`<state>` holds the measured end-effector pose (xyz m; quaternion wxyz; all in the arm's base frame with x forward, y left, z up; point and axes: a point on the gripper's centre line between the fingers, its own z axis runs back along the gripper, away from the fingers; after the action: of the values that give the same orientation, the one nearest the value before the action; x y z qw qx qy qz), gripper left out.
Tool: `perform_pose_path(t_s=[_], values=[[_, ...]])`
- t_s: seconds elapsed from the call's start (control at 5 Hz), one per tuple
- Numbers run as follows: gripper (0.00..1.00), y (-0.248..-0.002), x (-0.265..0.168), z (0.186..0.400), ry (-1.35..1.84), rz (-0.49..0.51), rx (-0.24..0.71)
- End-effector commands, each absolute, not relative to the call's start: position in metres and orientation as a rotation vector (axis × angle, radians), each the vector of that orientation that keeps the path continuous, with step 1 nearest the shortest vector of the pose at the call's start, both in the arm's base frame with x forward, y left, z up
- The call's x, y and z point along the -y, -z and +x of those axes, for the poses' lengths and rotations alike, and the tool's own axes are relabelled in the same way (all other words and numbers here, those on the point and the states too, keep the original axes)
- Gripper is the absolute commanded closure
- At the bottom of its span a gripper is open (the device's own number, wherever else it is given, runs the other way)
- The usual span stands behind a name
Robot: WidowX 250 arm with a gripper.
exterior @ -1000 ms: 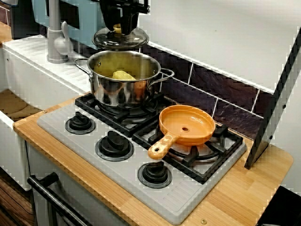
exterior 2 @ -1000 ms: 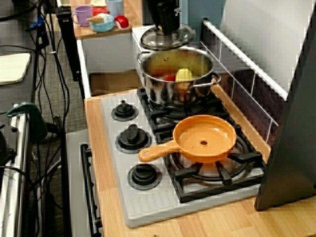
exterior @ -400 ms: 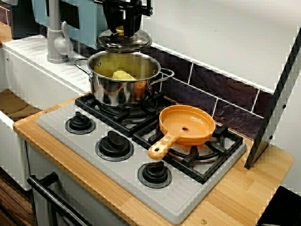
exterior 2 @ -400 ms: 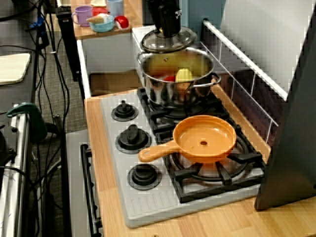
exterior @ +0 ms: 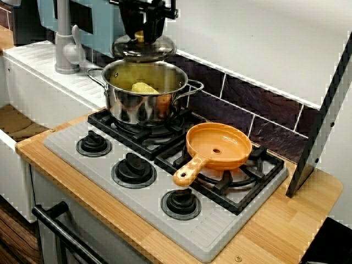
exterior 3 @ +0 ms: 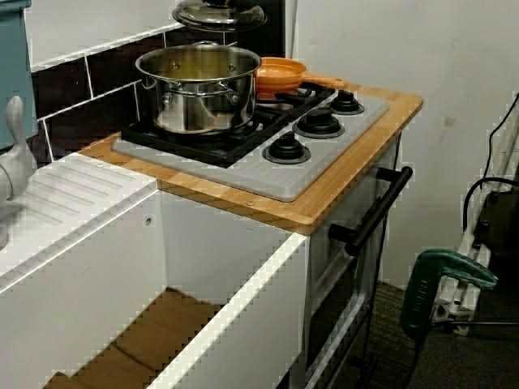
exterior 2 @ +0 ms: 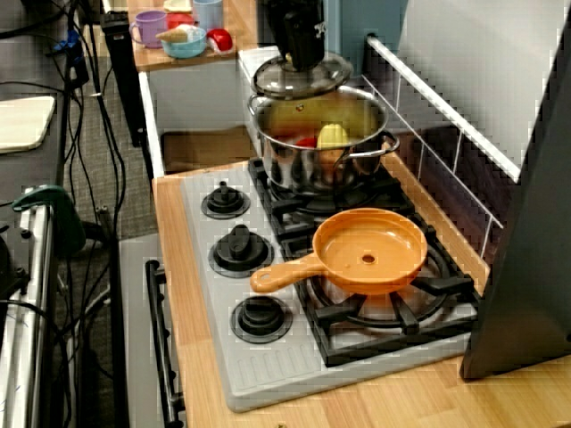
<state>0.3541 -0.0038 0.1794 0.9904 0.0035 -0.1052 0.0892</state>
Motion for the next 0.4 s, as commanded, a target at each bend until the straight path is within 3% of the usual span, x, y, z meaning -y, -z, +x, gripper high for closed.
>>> perform_pose_path(t_s=[0.0, 0.2], values=[[1.00, -0.2002, 0.0033, 0.3370, -0.188, 0.001, 0.272], [1.00, -0.1982, 0.0016, 0.3326, -0.186, 0.005, 0.267]])
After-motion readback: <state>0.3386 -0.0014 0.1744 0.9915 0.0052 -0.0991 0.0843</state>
